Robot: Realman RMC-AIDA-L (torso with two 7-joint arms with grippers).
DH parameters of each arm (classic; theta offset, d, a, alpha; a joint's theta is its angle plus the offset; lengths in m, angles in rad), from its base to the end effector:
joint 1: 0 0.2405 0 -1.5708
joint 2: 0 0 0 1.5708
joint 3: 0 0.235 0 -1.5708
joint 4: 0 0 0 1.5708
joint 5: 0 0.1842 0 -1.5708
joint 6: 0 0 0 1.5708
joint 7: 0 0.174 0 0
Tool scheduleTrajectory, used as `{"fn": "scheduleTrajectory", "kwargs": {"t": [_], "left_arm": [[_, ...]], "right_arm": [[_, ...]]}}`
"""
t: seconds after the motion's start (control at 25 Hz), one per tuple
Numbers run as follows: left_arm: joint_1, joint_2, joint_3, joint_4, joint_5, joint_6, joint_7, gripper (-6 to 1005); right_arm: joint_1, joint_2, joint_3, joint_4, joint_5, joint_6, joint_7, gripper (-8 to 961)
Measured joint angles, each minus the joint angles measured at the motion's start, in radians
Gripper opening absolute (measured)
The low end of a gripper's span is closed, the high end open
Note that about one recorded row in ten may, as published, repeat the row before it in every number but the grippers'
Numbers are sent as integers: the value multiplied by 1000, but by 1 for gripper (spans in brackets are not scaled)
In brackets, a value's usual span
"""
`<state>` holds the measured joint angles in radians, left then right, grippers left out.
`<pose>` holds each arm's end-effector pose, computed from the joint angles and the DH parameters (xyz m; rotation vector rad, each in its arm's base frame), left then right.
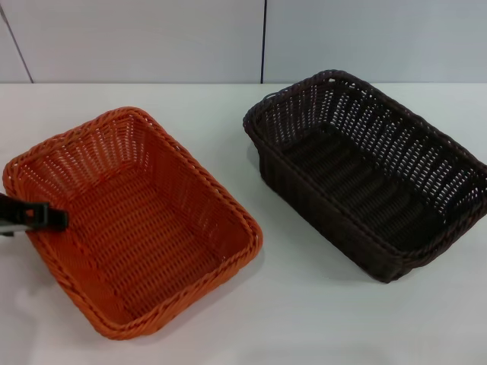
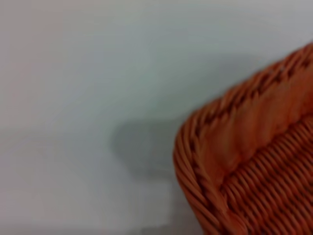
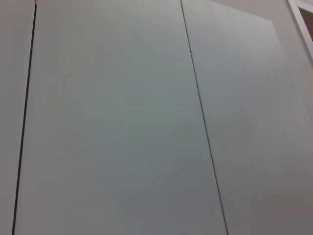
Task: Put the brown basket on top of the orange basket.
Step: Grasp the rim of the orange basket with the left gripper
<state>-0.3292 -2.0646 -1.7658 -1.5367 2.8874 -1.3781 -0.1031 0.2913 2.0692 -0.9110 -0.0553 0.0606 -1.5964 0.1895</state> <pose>-0.2693 0.3203 0.0463 -1.7034 -1.5120 0.2617 0.3562 0.2512 0.1530 -0.8551 0.3580 0.6941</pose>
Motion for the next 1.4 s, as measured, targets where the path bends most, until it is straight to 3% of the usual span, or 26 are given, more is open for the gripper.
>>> {"fn": "scheduleTrajectory", "kwargs": {"t": [0.16,0.28,0.48,0.92,1.32,1.4], "left_arm": [[-30,1,6,50,-1,-27,12,830],[-32,1,6,53,-1,-26,13,671],[-19,2,26,-14,-1,-41,22,487],[12,4,53,-93,-6,-52,55,292],[31,6,48,-233,-8,-88,127,274],[11,7,22,-314,-9,-137,215,265]], "right_arm": [[0,0,2,-1,2,0,0,711],[-8,0,2,-8,2,0,-1,711],[-16,2,1,-22,2,-1,-1,710],[-28,4,1,-26,-5,-15,-1,711],[-41,7,-1,-24,-5,-35,6,710],[-41,6,-3,-25,-5,-36,7,710]]}}
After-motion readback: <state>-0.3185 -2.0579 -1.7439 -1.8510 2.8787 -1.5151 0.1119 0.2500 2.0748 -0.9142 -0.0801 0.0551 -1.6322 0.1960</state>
